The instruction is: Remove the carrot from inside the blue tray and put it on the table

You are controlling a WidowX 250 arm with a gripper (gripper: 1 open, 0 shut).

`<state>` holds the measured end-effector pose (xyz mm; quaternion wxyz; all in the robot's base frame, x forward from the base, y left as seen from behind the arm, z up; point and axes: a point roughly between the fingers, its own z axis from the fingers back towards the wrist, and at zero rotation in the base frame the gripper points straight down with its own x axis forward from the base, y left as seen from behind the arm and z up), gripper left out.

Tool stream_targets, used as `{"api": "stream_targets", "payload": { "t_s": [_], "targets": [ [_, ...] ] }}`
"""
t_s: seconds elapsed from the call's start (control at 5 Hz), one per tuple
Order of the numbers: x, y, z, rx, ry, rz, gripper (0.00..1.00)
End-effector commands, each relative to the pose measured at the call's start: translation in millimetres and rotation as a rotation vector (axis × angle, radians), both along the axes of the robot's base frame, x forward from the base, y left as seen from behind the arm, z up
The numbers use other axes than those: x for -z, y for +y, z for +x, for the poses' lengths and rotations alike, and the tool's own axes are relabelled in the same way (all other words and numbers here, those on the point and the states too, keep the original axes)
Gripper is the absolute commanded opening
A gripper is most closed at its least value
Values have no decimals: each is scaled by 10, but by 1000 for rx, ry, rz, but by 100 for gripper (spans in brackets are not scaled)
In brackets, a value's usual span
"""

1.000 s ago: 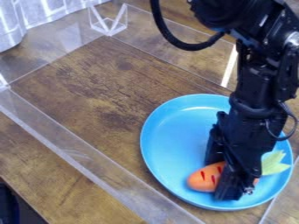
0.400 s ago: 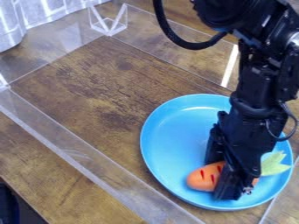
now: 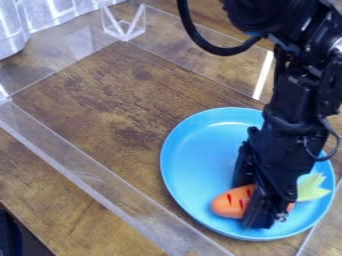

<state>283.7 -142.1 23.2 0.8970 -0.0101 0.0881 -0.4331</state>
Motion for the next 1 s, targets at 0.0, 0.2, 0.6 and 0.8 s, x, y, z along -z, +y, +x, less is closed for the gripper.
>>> {"api": "stream_targets", "payload": {
  "t_s": [0.0, 0.2, 0.6, 0.8],
  "targets": [
    [-50, 39, 1, 1, 0, 16, 0],
    [-89, 61, 4, -1, 2, 27, 0],
    [-175, 107, 9, -4, 4, 49, 0],
    [-207, 130, 15, -4, 6, 59, 0]
  ]
}}
